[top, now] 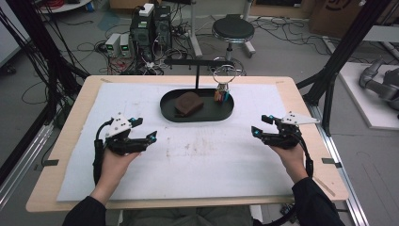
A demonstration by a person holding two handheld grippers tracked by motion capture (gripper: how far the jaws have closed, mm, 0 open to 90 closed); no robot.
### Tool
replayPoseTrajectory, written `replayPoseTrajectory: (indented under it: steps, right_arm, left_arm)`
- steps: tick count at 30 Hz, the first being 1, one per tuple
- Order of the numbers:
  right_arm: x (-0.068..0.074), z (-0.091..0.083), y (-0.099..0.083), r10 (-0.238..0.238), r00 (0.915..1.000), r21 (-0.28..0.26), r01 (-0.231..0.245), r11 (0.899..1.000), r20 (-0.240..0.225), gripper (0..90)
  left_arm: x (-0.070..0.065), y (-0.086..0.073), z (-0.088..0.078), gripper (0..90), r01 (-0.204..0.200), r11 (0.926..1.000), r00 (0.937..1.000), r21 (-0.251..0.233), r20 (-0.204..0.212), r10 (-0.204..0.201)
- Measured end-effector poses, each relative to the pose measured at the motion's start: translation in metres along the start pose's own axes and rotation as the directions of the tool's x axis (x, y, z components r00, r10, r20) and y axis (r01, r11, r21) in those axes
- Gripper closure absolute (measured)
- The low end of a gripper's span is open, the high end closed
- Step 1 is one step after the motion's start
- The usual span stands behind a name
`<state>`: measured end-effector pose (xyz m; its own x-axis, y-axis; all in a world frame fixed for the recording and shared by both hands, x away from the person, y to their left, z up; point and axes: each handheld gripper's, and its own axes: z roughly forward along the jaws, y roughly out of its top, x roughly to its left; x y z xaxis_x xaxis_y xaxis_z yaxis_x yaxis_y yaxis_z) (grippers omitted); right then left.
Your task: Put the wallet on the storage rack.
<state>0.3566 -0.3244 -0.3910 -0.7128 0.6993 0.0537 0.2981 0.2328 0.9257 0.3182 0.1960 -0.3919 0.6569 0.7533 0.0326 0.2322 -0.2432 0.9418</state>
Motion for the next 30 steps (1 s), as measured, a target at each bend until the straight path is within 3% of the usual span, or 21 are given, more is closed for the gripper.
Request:
replayPoseTrajectory:
  steps: [9, 21, 30]
  right_arm:
    - [-0.005, 0.002, -0.002, 0.019, 0.9994, 0.009, -0.02, 1.0, 0.029, 27.4]
    - [-0.005, 0.005, -0.005, 0.003, 0.9982, 0.058, -0.007, 0.998, 0.06, 25.7]
    - [-0.006, 0.002, -0.007, 0.012, 0.9975, 0.058, -0.016, 0.998, 0.069, 25.0]
  left_arm:
    - [0.007, -0.018, -0.011, 25.7, 0.024, 0.9995, 0.9994, -0.023, -0.024, -0.024]
    - [0.017, -0.022, -0.01, 25.7, 0.04, 0.9989, 0.9976, -0.023, -0.055, -0.041]
    - [0.019, -0.023, -0.009, 25.7, 0.041, 0.9988, 0.9974, -0.026, -0.058, -0.043]
